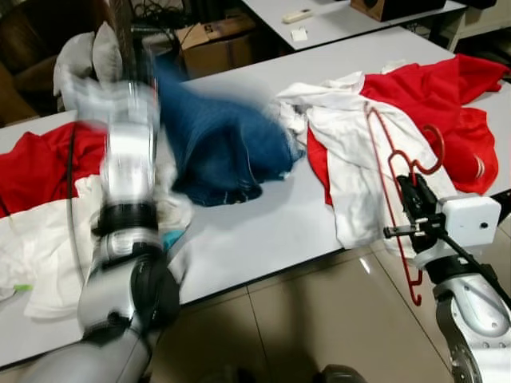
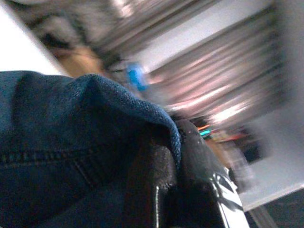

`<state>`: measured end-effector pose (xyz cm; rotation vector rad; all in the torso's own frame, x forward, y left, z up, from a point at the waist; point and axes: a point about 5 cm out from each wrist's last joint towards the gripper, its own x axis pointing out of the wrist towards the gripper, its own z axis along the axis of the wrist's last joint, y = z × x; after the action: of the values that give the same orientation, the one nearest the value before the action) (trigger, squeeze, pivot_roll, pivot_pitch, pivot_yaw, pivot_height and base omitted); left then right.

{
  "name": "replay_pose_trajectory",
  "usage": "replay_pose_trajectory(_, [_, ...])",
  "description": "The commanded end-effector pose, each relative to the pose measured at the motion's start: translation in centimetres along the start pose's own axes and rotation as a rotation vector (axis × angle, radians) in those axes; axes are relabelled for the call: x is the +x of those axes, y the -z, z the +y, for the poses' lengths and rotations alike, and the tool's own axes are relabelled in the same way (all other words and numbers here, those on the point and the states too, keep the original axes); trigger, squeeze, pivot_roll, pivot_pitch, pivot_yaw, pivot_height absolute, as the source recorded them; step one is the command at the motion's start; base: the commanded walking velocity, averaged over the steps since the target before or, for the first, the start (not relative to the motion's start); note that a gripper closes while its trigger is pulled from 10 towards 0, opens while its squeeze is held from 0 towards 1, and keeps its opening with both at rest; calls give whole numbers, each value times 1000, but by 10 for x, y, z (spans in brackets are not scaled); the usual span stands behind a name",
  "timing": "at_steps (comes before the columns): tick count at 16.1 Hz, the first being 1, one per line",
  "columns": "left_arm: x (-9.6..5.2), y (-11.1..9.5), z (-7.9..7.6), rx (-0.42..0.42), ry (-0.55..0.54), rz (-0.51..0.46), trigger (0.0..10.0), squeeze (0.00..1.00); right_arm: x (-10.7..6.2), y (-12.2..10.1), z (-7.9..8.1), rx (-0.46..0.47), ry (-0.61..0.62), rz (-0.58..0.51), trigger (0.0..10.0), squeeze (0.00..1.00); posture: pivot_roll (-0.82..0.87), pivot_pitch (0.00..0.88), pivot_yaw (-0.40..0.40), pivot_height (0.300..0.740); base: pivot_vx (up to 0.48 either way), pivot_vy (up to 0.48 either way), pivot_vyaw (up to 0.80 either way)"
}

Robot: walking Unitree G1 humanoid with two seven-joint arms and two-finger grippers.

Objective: Hang hanger

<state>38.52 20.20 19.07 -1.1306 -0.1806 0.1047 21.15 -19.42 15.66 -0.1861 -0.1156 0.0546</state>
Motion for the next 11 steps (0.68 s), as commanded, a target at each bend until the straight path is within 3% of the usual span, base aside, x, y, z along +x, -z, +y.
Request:
replay_pose_trajectory(1, [0,-1,8,153,-65,23,0,0,2,-1,2,8,-4,-11,10000,0,-208,0,150,740,0,0,0])
replay_pose_trajectory(2, [-4,5,24,276,-134,93,0,0,3,0,3,10,-10,-9,10000,0,-204,0,145,740,0,0,0])
replay_pose_trajectory(3, [-9,13,39,448,-167,191,10000,0,4,0,5,11,-19,-8,10000,0,-199,0,139,740,0,0,0])
replay_pose_trajectory(4, [-13,18,40,669,-70,268,10000,0,5,0,6,13,-28,-8,10000,0,-196,0,134,740,0,0,0])
replay_pose_trajectory(5, [-14,18,34,823,29,292,10000,0,6,0,7,15,-34,-8,10000,0,-193,0,131,740,0,0,0])
replay_pose_trajectory(6, [-13,14,24,937,136,290,10000,1000,6,0,7,14,-38,-6,10000,0,-190,0,127,740,0,0,0])
replay_pose_trajectory(10, [-1,-26,-8,1064,293,153,10000,1000,6,0,7,16,-38,-5,10000,0,-194,0,131,740,0,0,0])
replay_pose_trajectory(11, [3,-36,-24,1096,356,110,10000,1000,5,0,7,14,-36,-6,10000,0,-196,0,132,740,0,0,0])
